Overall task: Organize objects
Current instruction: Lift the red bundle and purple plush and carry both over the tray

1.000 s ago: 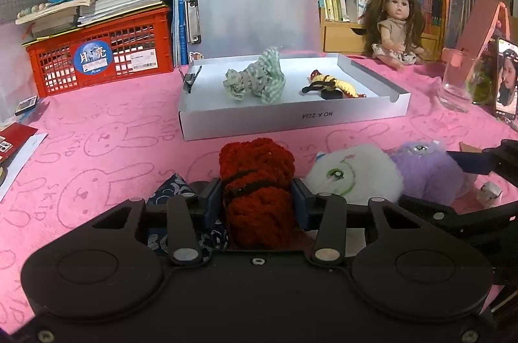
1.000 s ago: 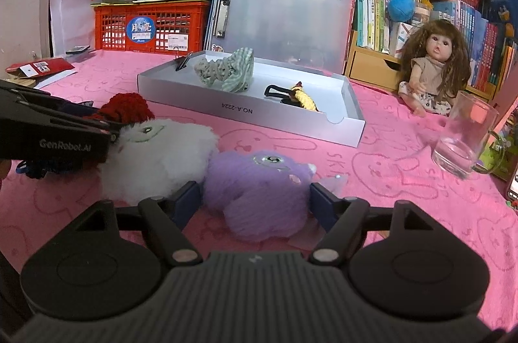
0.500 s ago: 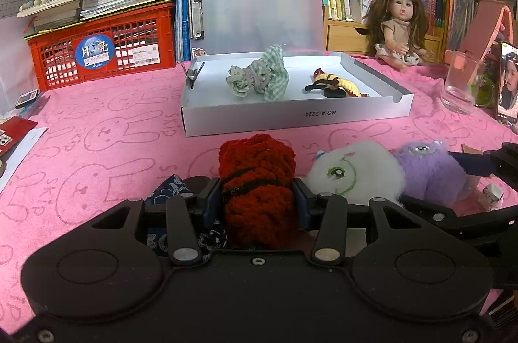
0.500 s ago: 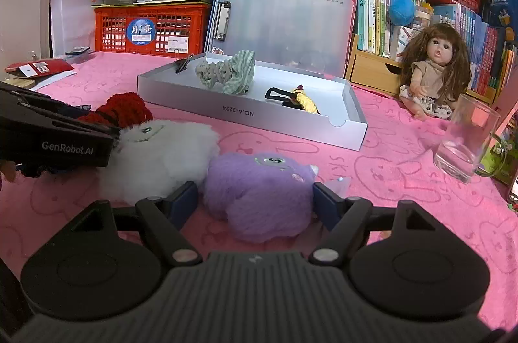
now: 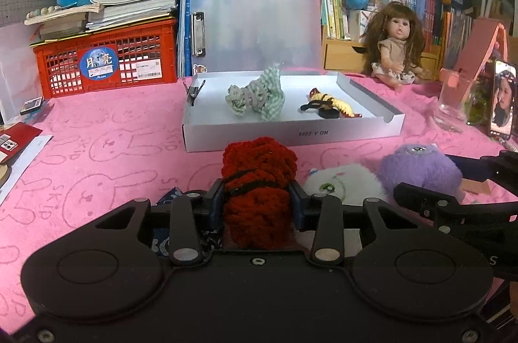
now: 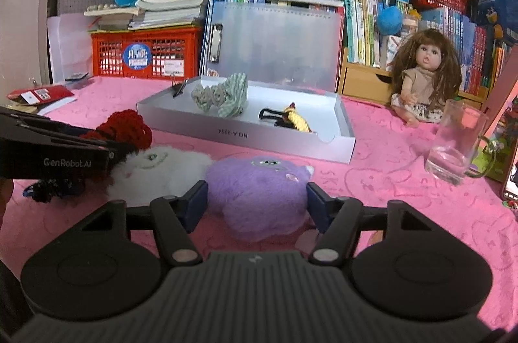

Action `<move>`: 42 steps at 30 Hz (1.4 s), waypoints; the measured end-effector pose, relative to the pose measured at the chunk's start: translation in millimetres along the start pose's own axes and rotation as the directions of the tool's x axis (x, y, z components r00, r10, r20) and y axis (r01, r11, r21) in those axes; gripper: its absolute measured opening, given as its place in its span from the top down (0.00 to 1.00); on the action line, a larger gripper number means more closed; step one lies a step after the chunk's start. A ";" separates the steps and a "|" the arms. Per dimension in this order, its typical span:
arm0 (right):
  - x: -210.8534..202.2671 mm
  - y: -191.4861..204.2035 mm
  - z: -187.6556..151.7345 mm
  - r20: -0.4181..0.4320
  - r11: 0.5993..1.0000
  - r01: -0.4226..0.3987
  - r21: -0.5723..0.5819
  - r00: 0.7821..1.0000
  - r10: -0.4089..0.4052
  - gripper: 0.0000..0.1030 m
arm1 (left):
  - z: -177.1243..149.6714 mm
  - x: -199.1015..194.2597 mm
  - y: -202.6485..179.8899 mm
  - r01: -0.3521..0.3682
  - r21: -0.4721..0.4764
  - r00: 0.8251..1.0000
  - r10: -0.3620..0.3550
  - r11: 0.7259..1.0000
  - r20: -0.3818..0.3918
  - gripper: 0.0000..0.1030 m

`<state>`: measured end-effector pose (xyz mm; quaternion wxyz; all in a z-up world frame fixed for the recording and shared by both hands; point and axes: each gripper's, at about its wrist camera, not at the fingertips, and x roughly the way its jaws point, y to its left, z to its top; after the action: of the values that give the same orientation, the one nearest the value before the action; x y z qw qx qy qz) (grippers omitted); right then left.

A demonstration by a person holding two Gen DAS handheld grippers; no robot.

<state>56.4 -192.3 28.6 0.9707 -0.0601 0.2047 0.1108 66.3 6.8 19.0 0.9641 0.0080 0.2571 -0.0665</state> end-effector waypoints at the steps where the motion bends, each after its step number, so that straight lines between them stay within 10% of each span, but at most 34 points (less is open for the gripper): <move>1: -0.8 -0.4 1.0 0.004 1.000 0.001 0.002 1.000 -0.001 0.35 | 1.2 -1.3 -0.2 0.003 -0.001 1.000 -0.003 1.000 0.002 0.63; 42: 23.7 -50.9 48.0 -0.001 0.983 0.046 0.179 0.999 -0.047 0.35 | 62.3 28.8 17.4 0.030 -0.095 1.000 -0.029 0.995 0.011 0.63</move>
<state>108.2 -229.3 66.1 0.9748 0.0226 0.2109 0.0694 124.2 17.4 58.4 0.9635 -0.0419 0.2553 -0.0683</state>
